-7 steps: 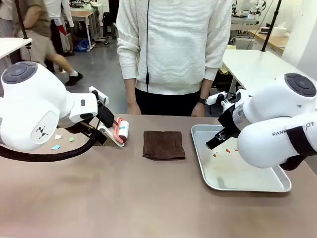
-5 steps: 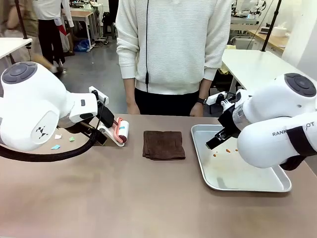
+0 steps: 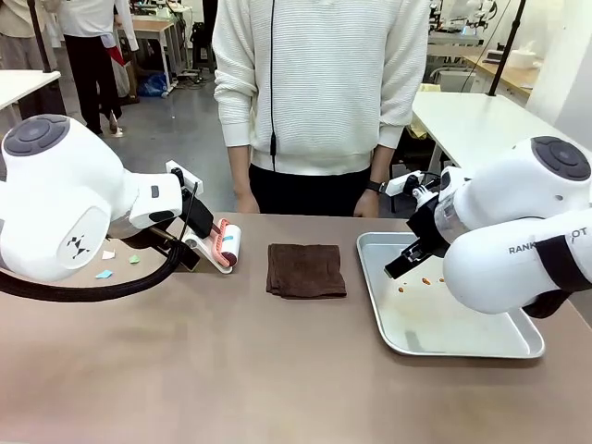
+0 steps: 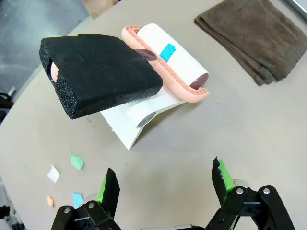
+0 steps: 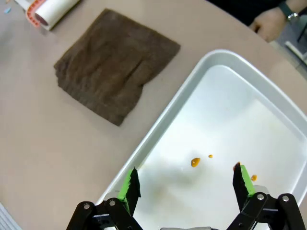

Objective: Clean the surface of the table.
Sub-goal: Hold the Lint Roller with your left hand and the towel with your right hand.

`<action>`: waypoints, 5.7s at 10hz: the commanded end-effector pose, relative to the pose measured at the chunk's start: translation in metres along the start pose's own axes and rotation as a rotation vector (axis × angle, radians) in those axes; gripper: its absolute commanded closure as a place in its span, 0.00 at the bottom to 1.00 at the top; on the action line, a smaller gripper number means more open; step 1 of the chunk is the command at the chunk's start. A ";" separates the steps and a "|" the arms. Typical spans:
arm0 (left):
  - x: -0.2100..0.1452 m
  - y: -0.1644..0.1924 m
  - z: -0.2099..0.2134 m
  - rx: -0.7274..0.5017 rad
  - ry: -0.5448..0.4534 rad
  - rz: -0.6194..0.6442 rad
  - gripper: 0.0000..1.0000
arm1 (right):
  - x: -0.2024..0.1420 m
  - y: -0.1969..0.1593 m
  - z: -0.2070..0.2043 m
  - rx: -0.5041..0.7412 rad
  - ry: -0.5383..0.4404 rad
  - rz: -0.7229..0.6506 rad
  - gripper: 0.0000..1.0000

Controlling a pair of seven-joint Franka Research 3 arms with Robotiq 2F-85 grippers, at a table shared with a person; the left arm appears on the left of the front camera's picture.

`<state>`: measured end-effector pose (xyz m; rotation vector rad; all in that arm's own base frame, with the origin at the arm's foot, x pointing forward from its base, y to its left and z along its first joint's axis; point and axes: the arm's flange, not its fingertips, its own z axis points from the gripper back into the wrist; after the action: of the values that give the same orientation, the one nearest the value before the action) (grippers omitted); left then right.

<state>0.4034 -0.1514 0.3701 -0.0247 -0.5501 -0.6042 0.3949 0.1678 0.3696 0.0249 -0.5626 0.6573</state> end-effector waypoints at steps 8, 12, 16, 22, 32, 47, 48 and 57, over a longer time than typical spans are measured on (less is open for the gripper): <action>0.000 0.000 0.000 0.000 0.000 -0.001 0.00 | 0.000 0.000 0.000 0.000 -0.001 -0.001 0.00; 0.000 0.000 0.000 0.000 0.000 -0.001 0.00 | 0.000 0.000 0.000 0.000 0.000 0.000 0.00; -0.007 0.009 0.027 -0.165 0.317 0.185 0.00 | -0.012 -0.017 0.048 0.282 0.224 -0.259 0.00; -0.073 0.082 0.139 -0.692 -0.088 0.330 0.00 | -0.124 -0.086 0.145 0.607 0.031 -0.587 0.00; -0.287 0.211 0.129 -0.824 -0.456 1.144 0.00 | -0.346 -0.273 0.167 0.772 -0.384 -1.289 0.00; -0.187 0.238 0.175 -0.772 -0.310 1.087 0.00 | -0.219 -0.196 0.198 0.553 -0.341 -1.155 0.00; -0.167 0.227 0.178 -0.751 -0.267 1.089 0.00 | -0.185 -0.181 0.195 0.544 -0.315 -1.250 0.00; -0.030 0.073 0.139 -0.517 0.054 0.872 0.00 | 0.074 0.030 0.090 0.561 0.114 -0.729 0.00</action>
<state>0.3549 -0.0476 0.4913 -0.7133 -0.2850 0.1335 0.3522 0.2138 0.4785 0.7030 -0.2497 0.0879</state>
